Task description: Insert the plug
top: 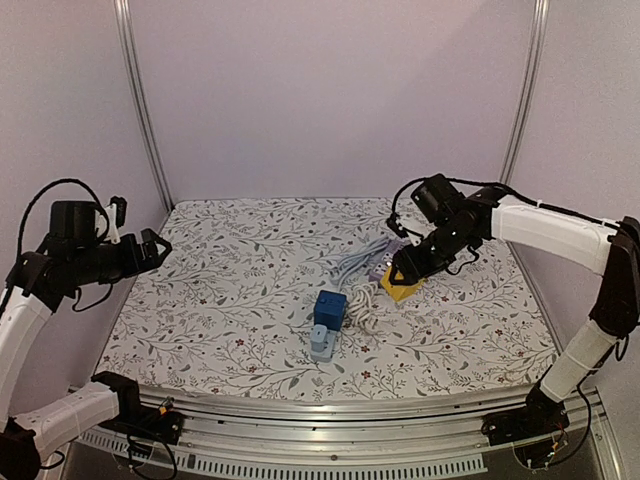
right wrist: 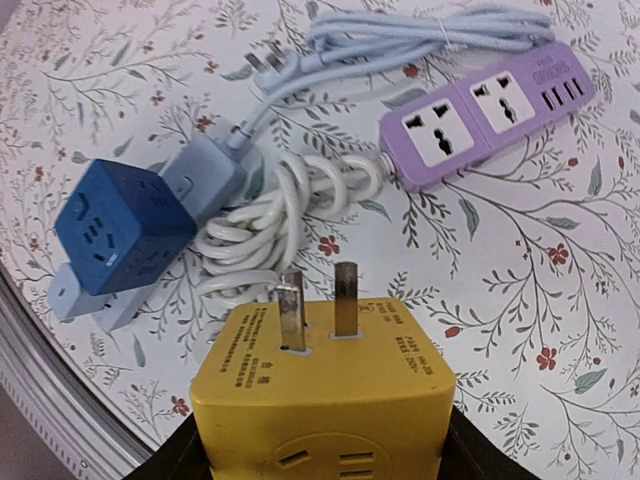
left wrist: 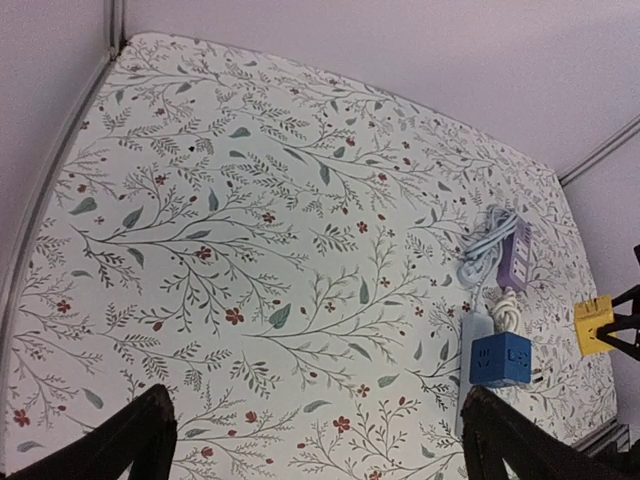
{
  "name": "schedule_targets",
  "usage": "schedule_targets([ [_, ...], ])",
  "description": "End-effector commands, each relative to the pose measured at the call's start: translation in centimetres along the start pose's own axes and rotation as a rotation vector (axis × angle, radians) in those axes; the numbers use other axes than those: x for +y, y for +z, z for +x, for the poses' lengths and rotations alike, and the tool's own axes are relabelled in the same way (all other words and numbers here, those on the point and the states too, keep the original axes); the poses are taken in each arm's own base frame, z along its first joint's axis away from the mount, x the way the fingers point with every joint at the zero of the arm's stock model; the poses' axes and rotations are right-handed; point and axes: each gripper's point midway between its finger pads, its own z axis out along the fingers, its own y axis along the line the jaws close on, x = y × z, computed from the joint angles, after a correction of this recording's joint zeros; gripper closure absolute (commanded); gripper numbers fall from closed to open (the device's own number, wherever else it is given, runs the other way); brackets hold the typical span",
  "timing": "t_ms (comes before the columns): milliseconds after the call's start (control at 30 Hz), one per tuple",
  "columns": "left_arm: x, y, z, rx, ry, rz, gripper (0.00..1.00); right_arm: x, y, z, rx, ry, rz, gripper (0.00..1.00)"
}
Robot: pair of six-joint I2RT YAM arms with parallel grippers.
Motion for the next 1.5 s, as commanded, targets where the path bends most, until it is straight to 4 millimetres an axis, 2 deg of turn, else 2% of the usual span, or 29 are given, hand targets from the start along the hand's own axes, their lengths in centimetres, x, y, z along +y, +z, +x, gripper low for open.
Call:
schedule_targets([
  [0, -5.5, -0.5, -0.3, 0.03, 0.156, 0.291, 0.0, 5.1, -5.5, -2.7, -0.116, -0.102, -0.256, 0.5],
  [133, -9.5, -1.1, 0.7, 0.064, 0.2, 0.549, 0.0, 7.7, -7.8, -2.9, -0.129, -0.143, -0.381, 0.5],
  [200, -10.7, -0.8, 0.6, 0.071, 0.175, 0.619, 0.01, 8.6, -8.5, -2.8, -0.122, -0.164, -0.408, 0.51],
  [333, -12.8, 0.7, -0.4, 0.137, 0.069, 0.653, 0.01, 10.0, -9.2, -2.9, -0.137, -0.227, -0.406, 0.5],
  [533, -16.6, 3.0, 0.2, 0.331, -0.052, 0.645, 0.01, 11.5, -9.1, -4.6, -0.199, -0.314, -0.325, 0.52],
  [633, -18.9, 3.1, 0.3, 0.409, -0.086, 0.69, 0.01, 12.3, -9.0, -5.9, -0.23, -0.396, -0.239, 0.52],
  [833, -22.7, 3.1, -0.1, 0.502, -0.116, 0.763, 0.01, 13.5, -9.9, -8.2, -0.309, -0.469, -0.141, 0.52],
  [967, -24.1, 3.5, 0.4, 0.545, -0.107, 0.788, 0.01, 14.6, -10.3, -9.1, -0.34, -0.519, -0.111, 0.52],
  [1067, -25.3, 3.7, 1.5, 0.618, -0.098, 0.828, 0.02, 15.7, -10.7, -9.5, -0.357, -0.554, -0.096, 0.53],
  [1300, -28.4, 3.8, 3.5, 0.723, -0.044, 0.888, 0.04, 16.4, -10.9, -10.0, -0.367, -0.604, -0.027, 0.52],
  [1467, -29.8, 3.7, 4.5, 0.762, -0.018, 0.912, 0.04, 16.5, -11.1, -10.0, -0.369, -0.62, -0.019, 0.52],
])
